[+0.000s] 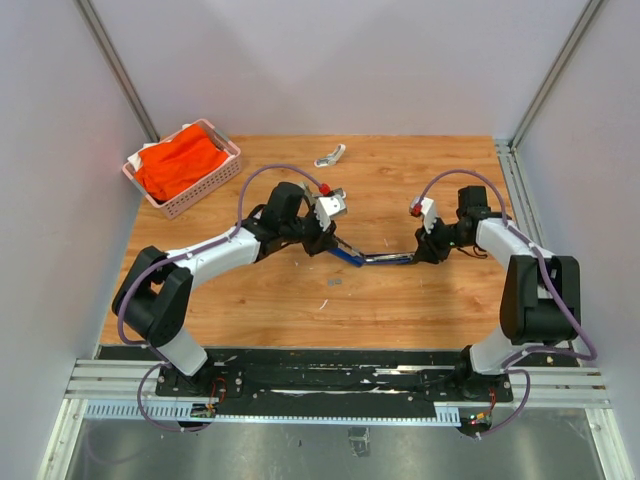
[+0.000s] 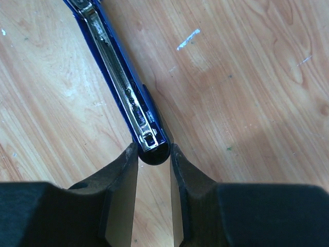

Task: Unload the staples from the stapler
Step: Unload the staple at the center of the board.

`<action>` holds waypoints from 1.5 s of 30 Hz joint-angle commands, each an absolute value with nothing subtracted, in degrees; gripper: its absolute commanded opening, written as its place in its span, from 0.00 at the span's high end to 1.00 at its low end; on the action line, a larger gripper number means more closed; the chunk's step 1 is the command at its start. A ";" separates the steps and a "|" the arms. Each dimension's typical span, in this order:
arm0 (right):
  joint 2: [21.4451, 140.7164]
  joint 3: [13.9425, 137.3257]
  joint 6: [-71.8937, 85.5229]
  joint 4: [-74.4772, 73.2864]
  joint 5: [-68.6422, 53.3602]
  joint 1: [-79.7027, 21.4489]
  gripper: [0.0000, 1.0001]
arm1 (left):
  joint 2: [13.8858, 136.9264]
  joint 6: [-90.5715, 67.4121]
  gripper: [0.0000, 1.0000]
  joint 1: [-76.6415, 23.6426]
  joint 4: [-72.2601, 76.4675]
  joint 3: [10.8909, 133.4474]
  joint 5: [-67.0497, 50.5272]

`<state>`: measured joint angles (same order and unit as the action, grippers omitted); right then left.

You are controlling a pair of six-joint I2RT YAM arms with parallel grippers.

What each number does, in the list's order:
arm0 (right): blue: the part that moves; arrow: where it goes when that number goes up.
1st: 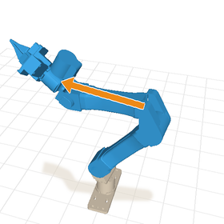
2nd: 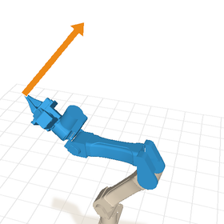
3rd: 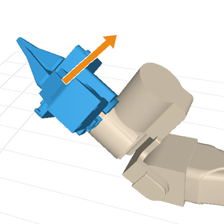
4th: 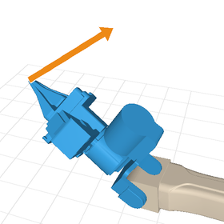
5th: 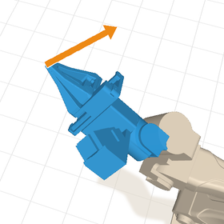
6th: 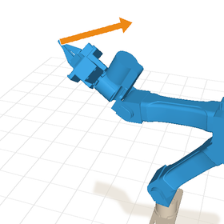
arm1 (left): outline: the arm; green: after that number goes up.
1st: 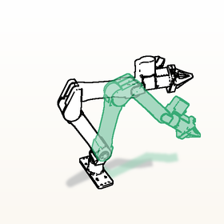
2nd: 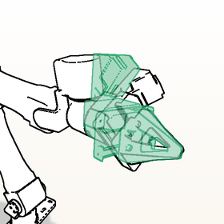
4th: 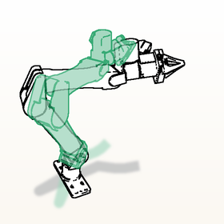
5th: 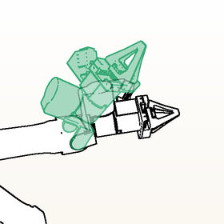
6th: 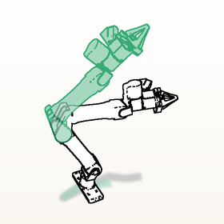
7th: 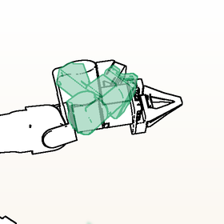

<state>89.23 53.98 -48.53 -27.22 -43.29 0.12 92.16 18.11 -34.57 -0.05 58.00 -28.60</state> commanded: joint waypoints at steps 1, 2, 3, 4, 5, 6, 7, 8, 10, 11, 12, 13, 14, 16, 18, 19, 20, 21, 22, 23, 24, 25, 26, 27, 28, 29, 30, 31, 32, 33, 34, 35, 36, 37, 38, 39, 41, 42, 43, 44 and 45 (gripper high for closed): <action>91.84 55.94 -46.26 -31.63 -42.79 0.97 0.99 | 89.50 14.21 1.00 -34.05 7.89 58.12 -29.42; 92.11 56.12 -46.11 -31.64 -42.57 0.89 1.00 | 89.50 14.09 1.00 -34.07 7.91 58.10 -29.52; 92.33 56.42 -45.99 -31.76 -42.28 0.81 0.99 | 89.50 13.89 1.00 -34.03 8.03 58.08 -29.61; 92.59 56.50 -45.97 -31.81 -41.84 0.75 0.99 | 89.45 13.78 1.00 -34.04 8.05 58.09 -29.69; 92.87 56.65 -45.92 -31.86 -41.18 0.57 0.99 | 89.38 13.71 1.00 -34.03 8.06 58.03 -29.78; 93.09 56.75 -45.95 -31.96 -40.55 0.41 0.99 | 89.32 13.61 1.00 -34.05 8.19 57.94 -29.79; 93.32 56.81 -46.01 -32.18 -40.08 0.29 0.98 | 89.22 13.40 1.00 -34.05 8.28 57.97 -29.84; 93.44 56.89 -46.13 -32.25 -39.72 0.19 0.96 | 89.11 13.24 1.00 -34.03 8.36 58.00 -29.88; 93.40 56.70 -46.35 -32.34 -39.36 0.01 0.93 | 88.99 12.84 1.00 -34.03 8.40 58.21 -29.78; 93.23 56.56 -46.70 -32.34 -39.34 -0.23 0.92 | 89.01 12.51 1.00 -34.07 8.44 58.37 -29.48; 92.89 56.34 -47.09 -32.30 -39.33 -0.52 0.90 | 89.04 12.05 1.00 -34.08 8.48 58.55 -28.84; 92.36 56.06 -47.56 -32.17 -39.63 -0.96 0.87 | 89.16 11.44 1.00 -34.03 8.47 58.72 -28.23; 91.91 55.72 -47.89 -31.95 -39.79 -1.35 0.85 | 89.19 11.15 1.00 -34.07 8.30 58.86 -27.98; 90.64 55.13 -48.43 -30.57 -39.93 -2.21 0.79 | 89.20 11.17 1.00 -34.11 8.11 58.89 -28.23; 89.17 54.71 -48.76 -28.92 -40.99 -2.67 0.74 | 89.20 11.49 1.00 -34.10 7.94 58.91 -28.34; 88.53 54.55 -48.78 -27.88 -41.81 -2.72 0.73 | 89.15 11.86 1.00 -34.10 7.80 58.89 -28.38; 87.76 54.33 -48.78 -26.66 -42.59 -2.72 0.72 | 89.00 12.14 1.00 -34.10 7.77 58.81 -28.32; 87.05 53.98 -48.93 -25.21 -43.49 -2.72 0.69 | 88.89 12.39 1.00 -34.10 7.85 58.72 -28.18; 86.15 53.36 -49.30 -23.64 -44.40 -2.72 0.66 | 88.73 12.56 1.00 -34.10 7.81 58.70 -28.02; 85.09 52.43 -49.80 -21.50 -45.44 -2.72 0.64 | 88.62 12.73 1.00 -34.10 7.68 58.67 -27.89; 84.00 51.16 -50.47 -18.97 -46.54 -2.85 0.60 | 88.56 12.75 1.00 -34.10 7.58 58.77 -27.87; 82.81 49.76 -51.11 -16.30 -47.27 -3.12 0.55 | 88.51 12.80 1.00 -34.15 7.53 58.84 -27.86; 81.67 48.01 -52.06 -13.35 -47.72 -3.58 0.49 | 88.45 12.78 1.00 -34.11 7.43 58.95 -27.78; 80.59 46.48 -53.68 -11.17 -48.15 -4.29 0.45 | 88.47 12.76 1.00 -34.10 7.24 59.05 -27.65; 79.61 44.81 -56.94 -9.15 -48.38 -5.28 0.41 | 88.50 12.68 1.00 -34.10 7.06 59.26 -27.37; 78.80 43.06 -59.00 -6.85 -48.02 -6.93 0.38 | 88.55 12.43 1.00 -34.12 6.97 59.44 -27.08; 77.94 41.40 -60.34 -4.47 -47.37 -8.21 0.35 | 88.63 12.25 1.00 -34.12 6.83 59.66 -26.92; 77.52 39.28 -61.20 -1.71 -46.58 -9.65 0.33 | 88.68 12.08 1.00 -34.10 6.63 59.88 -26.82; 77.24 37.92 -61.45 0.94 -45.72 -11.09 0.31 | 88.75 11.80 1.00 -34.10 6.52 60.08 -26.71; 77.32 36.81 -61.51 4.37 -44.60 -12.52 0.30 | 88.78 11.38 1.00 -34.10 6.39 60.27 -26.57; 77.45 35.73 -61.81 6.95 -43.21 -14.23 0.30 | 88.91 11.23 1.00 -34.12 6.15 60.49 -26.44; 77.74 34.86 -61.89 9.17 -41.20 -15.87 0.29 | 89.00 11.13 1.00 -34.10 5.97 60.77 -26.31; 78.28 34.33 -61.65 11.17 -39.43 -17.57 0.29 | 88.96 11.00 1.00 -34.15 5.90 60.96 -26.10; 78.90 34.04 -61.14 12.72 -37.77 -19.06 0.29 | 88.95 10.93 1.00 -34.11 5.75 61.07 -25.84; 79.71 33.94 -60.38 13.95 -36.58 -20.43 0.29 | 88.92 10.92 1.00 -34.15 5.61 61.29 -25.64; 80.55 34.04 -59.59 15.04 -35.82 -21.52 0.29 | 88.94 10.91 1.00 -34.15 5.36 61.44 -25.51; 82.18 34.26 -57.91 17.09 -34.41 -23.29 0.29 | 88.90 10.69 1.00 -34.11 5.20 61.60 -25.16; 82.90 34.25 -56.71 18.46 -34.00 -23.85 0.29 | 88.88 10.56 1.00 -34.10 5.07 61.71 -25.14; 83.67 34.32 -55.71 19.61 -33.73 -24.26 0.29 | 88.81 10.44 1.00 -34.10 4.99 61.83 -25.14; 84.44 34.61 -54.97 20.48 -33.21 -24.71 0.29 | 88.83 10.27 1.00 -34.10 4.92 61.88 -25.18; 85.06 34.70 -54.67 21.51 -31.90 -25.29 0.29 | 88.82 10.13 1.00 -34.11 4.72 62.06 -25.19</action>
<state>82.70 34.37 -57.93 13.50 -36.32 -23.16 91.31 11.25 -34.22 1.19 58.94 -24.53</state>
